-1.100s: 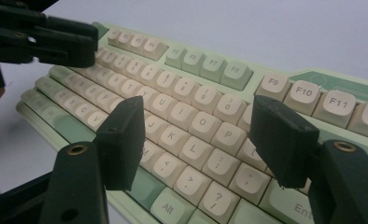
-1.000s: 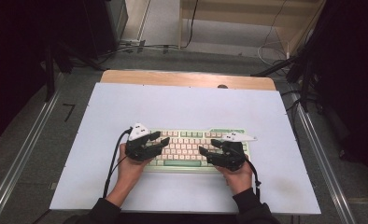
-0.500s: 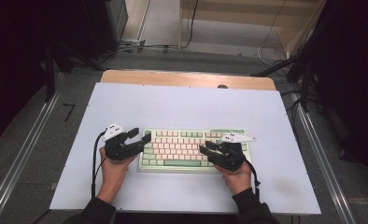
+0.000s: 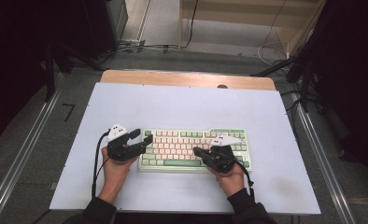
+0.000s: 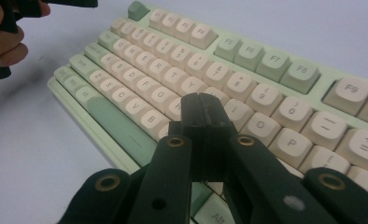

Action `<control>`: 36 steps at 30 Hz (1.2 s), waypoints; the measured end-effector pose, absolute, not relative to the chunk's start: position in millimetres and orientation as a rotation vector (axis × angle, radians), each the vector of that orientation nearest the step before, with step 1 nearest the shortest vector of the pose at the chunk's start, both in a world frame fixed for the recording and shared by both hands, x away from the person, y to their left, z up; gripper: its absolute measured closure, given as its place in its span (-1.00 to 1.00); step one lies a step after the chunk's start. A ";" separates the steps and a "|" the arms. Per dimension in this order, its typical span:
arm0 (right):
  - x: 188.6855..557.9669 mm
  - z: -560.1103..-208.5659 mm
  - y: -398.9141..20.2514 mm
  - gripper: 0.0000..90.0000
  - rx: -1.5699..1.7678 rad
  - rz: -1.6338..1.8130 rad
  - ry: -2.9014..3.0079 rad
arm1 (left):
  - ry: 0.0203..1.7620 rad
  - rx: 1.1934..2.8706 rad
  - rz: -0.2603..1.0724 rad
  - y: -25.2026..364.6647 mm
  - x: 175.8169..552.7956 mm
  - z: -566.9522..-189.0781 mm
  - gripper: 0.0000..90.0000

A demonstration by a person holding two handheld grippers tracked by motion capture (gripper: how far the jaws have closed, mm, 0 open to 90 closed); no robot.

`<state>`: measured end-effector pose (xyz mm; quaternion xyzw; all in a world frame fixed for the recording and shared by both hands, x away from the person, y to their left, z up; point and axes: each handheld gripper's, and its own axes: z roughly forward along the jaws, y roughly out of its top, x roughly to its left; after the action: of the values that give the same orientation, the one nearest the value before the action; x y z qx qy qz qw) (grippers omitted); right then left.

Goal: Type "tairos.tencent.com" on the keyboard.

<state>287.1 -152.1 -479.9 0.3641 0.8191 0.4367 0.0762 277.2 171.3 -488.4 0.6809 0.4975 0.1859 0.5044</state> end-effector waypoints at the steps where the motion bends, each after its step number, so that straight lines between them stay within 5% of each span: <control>1: 287.0 -480.8 -150.5 0.94 1.088 1.307 2.461 | 1.200 1.643 0.447 170.7 277.2 -488.6 -0.13; 36: 285.5 -493.5 -126.0 0.94 1.033 1.210 2.529 | 1.191 1.653 0.434 167.0 277.5 -490.5 -0.12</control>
<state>285.5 -126.0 -493.5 0.3447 0.8439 0.4039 0.0769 277.5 167.0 -490.5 0.6849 0.4937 0.1797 0.5049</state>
